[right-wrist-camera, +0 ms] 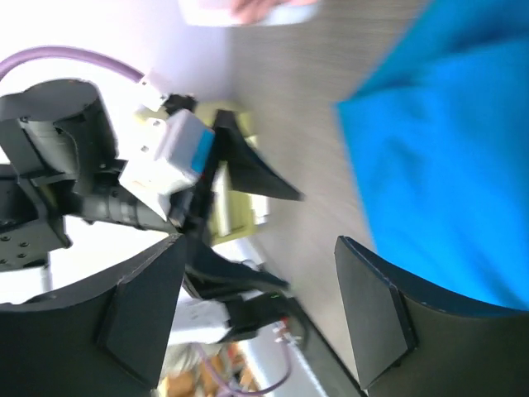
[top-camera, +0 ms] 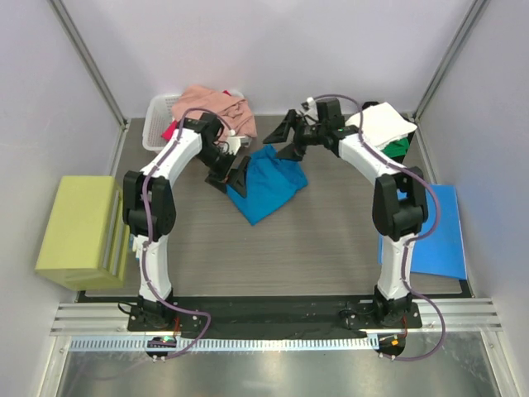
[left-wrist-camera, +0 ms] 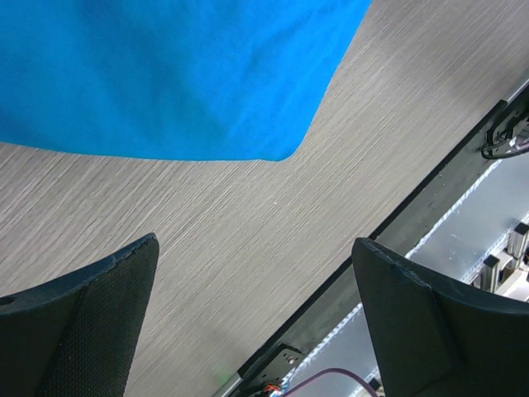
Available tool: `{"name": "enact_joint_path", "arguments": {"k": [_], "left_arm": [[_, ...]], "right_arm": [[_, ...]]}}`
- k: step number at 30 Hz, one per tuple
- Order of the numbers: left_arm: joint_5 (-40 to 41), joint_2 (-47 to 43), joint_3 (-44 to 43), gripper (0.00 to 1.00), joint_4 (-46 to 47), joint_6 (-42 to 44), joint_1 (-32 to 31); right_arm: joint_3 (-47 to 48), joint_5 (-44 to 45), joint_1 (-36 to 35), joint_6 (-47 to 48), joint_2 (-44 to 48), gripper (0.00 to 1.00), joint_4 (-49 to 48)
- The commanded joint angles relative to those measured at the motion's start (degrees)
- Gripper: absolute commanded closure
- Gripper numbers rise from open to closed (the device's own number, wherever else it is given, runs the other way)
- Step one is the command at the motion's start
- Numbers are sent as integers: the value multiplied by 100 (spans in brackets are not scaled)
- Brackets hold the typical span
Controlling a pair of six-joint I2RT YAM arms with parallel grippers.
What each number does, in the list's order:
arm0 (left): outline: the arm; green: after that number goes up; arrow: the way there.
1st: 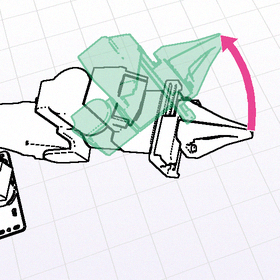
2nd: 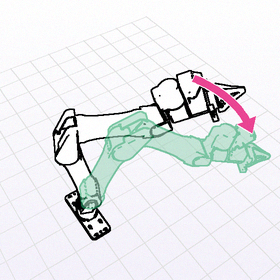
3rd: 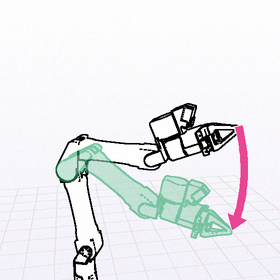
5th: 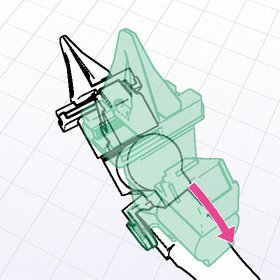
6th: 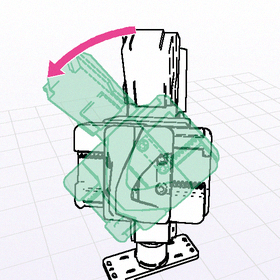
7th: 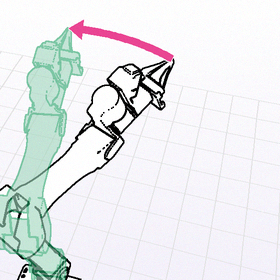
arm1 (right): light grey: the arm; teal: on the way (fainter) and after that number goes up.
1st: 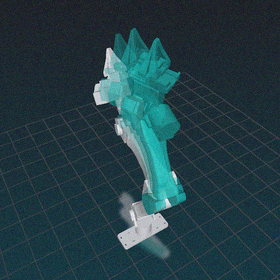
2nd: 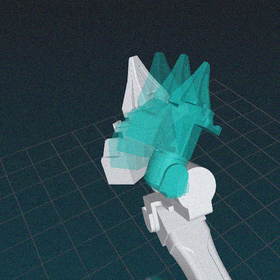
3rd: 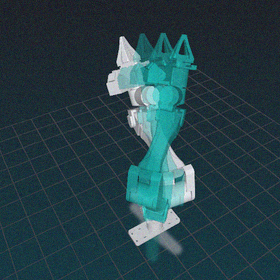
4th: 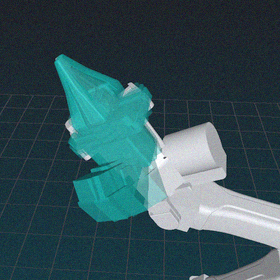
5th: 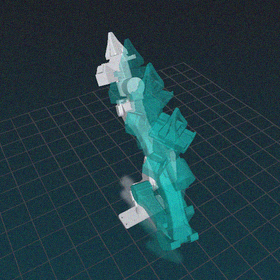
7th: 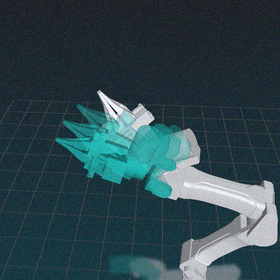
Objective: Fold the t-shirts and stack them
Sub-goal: Fold the tshirt
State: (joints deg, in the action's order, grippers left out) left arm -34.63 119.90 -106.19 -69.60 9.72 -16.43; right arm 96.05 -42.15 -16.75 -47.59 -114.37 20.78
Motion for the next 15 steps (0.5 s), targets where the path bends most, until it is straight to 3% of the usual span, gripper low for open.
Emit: {"name": "enact_joint_path", "arguments": {"k": [1, 4, 9, 15], "left_arm": [[-106, -502, -77, 0, 17, 118, 157], [-96, -564, -103, 0, -53, 127, 262], [-219, -713, -279, 0, -352, 232, 456], [-334, -906, -183, 0, -501, 373, 570]], "right_arm": [[124, -1488, -407, -1672, -893, 22, -2381], [379, -1638, -478, -2175, -1631, 21, -3008], [844, -1568, -355, -1852, -2728, 22, -2597], [1425, -1612, -12, -1841, -3250, 22, -2543]]}}
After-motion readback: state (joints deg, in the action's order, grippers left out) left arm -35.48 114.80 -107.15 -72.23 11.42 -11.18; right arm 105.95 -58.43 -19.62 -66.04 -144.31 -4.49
